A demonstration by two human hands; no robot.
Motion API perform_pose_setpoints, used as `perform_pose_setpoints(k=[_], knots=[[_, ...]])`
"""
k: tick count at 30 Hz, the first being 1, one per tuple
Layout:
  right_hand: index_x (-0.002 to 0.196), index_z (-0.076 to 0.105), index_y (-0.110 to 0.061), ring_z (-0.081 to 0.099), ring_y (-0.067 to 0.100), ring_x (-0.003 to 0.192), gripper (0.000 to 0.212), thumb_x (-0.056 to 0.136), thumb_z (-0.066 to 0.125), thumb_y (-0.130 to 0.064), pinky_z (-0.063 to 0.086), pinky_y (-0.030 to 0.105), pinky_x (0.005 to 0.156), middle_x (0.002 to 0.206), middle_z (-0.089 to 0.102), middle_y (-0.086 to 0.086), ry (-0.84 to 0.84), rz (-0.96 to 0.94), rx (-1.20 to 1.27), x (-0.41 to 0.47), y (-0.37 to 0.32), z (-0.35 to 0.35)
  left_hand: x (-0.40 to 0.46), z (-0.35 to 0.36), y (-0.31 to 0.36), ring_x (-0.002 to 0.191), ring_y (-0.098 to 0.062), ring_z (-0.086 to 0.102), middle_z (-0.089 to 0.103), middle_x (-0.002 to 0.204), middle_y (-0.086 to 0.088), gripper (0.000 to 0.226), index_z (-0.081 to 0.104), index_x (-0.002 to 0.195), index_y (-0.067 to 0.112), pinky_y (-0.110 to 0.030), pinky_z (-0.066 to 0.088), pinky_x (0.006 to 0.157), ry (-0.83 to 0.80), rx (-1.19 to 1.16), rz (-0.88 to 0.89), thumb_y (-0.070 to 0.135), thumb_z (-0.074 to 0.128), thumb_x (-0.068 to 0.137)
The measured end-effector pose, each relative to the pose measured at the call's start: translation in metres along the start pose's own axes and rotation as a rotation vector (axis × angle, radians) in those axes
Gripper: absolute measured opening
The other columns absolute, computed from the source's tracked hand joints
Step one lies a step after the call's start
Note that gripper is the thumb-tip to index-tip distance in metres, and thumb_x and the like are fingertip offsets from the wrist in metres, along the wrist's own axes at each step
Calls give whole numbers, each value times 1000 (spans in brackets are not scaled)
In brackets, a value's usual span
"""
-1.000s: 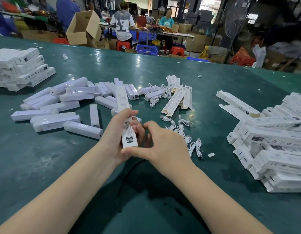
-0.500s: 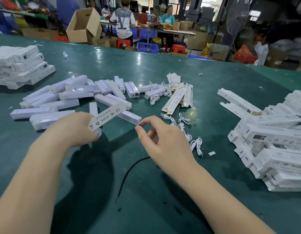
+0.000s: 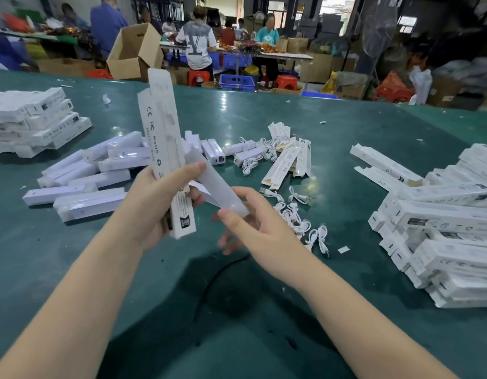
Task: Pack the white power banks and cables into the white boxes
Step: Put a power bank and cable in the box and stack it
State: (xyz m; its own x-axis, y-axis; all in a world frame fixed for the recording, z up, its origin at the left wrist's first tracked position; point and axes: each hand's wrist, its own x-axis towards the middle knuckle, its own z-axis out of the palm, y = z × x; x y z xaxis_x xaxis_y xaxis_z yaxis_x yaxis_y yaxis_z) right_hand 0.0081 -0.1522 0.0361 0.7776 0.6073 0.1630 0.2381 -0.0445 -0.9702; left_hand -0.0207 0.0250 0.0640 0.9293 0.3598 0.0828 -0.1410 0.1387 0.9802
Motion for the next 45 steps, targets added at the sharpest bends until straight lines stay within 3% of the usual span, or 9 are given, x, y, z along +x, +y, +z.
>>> perform_pose_setpoints(k=[3,7,9,13,22,29,36,41,45], knots=[[108,55,-19,53,12,55,13,100,51,-10,50,25,53,83,61,-1,133,-34,53,2,-7,-4,0,6,-9,48,-8,50,69,78,3,37,65,95,25,-21,48,51,47,158,65,56,71,75],[97,58,-14,47,10,50,12,98,48,-8,44,21,47,78,57,-1,354,57,203,7,-11,-21,1,5,-18,58,-8,55,69,79,12,33,58,88,39,-33,47,61,169,557,231,68,43,85],[96,58,-16,42,10,49,14,97,46,-8,39,20,45,74,50,-1,462,27,283,8,-12,-30,1,3,-25,61,-16,52,57,64,4,35,53,80,29,-34,42,59,187,787,316,63,47,88],[105,64,-33,31,11,48,34,93,44,-9,32,22,42,62,37,-6,558,-120,282,5,-21,-50,2,7,-30,60,1,50,53,61,17,31,41,74,34,-21,31,50,157,1044,348,51,66,77],[91,68,-27,37,4,46,4,91,64,-26,32,15,44,57,51,-16,499,-354,-77,-5,-28,-61,0,10,-30,62,6,52,57,69,35,30,48,73,28,-19,33,50,117,941,350,47,70,73],[85,69,-24,46,1,46,6,87,68,-19,34,11,46,56,54,-16,375,-303,-187,-7,-27,-70,-2,5,-31,57,-5,49,56,59,22,24,49,65,32,-28,33,51,32,975,374,45,66,76],[66,69,-23,42,7,51,21,82,59,-33,33,18,45,56,54,-11,360,-200,-259,-5,-28,-81,-7,12,-36,57,-16,46,54,59,3,31,59,77,17,-36,45,58,-299,985,369,48,61,74],[105,50,-44,54,2,81,25,85,50,-58,42,14,70,93,60,-9,286,-235,-405,1,-17,-58,-8,23,-42,51,-9,36,44,52,10,25,50,68,26,-27,33,51,-279,890,330,41,68,77],[98,44,-35,55,14,96,17,90,49,-48,44,21,85,102,56,-1,451,-417,-248,1,-19,-48,-5,21,-41,49,-6,39,48,53,13,19,54,72,26,-16,32,48,-208,852,331,32,69,81]])
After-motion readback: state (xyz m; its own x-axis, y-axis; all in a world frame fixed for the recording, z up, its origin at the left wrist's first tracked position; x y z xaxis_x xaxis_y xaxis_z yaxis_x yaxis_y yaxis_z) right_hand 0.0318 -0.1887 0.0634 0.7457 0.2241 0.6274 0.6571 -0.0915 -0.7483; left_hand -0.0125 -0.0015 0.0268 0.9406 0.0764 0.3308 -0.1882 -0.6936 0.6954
